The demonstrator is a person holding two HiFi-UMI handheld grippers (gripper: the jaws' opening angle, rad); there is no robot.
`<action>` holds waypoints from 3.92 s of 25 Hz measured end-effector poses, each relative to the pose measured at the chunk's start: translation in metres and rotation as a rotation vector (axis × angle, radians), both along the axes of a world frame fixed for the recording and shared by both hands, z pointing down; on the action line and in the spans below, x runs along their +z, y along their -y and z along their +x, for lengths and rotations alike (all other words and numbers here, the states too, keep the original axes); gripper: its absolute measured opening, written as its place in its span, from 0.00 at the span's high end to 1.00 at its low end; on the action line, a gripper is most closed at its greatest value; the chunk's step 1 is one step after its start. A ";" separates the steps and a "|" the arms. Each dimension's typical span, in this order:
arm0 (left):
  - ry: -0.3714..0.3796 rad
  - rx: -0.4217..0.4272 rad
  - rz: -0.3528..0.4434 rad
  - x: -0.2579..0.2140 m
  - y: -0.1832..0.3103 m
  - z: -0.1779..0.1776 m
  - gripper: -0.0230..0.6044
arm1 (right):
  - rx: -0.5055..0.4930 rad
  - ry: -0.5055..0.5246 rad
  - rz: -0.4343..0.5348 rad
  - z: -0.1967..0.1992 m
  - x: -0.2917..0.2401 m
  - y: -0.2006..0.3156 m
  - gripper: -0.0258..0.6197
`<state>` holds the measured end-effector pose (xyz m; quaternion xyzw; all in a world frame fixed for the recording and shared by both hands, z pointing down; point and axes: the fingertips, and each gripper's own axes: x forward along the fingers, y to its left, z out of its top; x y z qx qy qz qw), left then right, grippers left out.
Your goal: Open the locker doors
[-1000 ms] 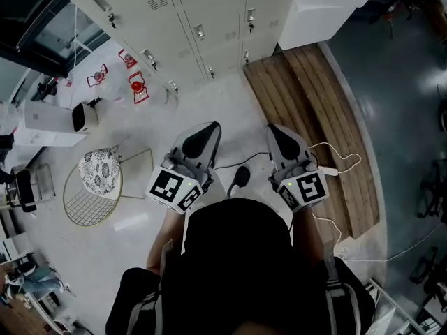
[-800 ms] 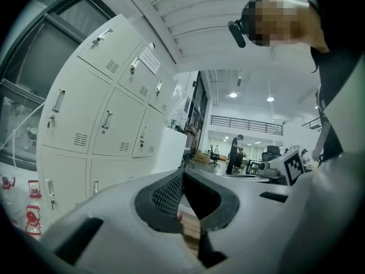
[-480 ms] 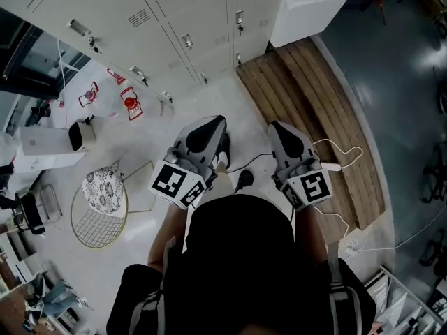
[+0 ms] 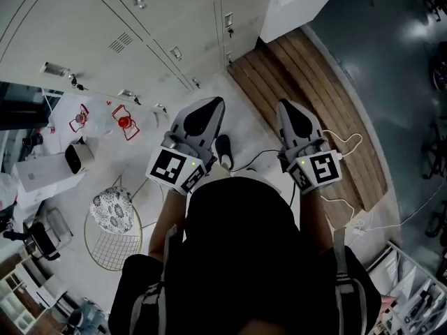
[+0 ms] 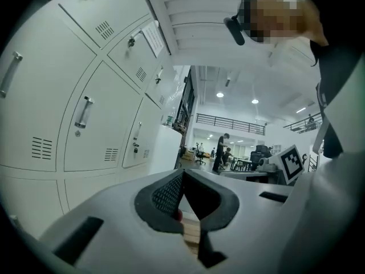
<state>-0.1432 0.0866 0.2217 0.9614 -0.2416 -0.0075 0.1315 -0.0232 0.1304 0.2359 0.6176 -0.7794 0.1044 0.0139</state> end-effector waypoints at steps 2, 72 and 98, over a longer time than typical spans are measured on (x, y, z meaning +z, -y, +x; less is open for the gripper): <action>-0.002 0.020 -0.007 0.007 0.020 -0.001 0.94 | 0.025 0.007 -0.012 -0.001 0.005 0.016 0.95; 0.113 -0.409 -0.235 0.155 0.215 0.099 0.94 | -0.410 -0.112 -0.361 0.047 0.357 0.400 0.78; 0.107 -0.467 -0.274 0.164 0.211 0.072 0.93 | -0.401 -0.222 -0.380 0.026 0.390 0.450 0.58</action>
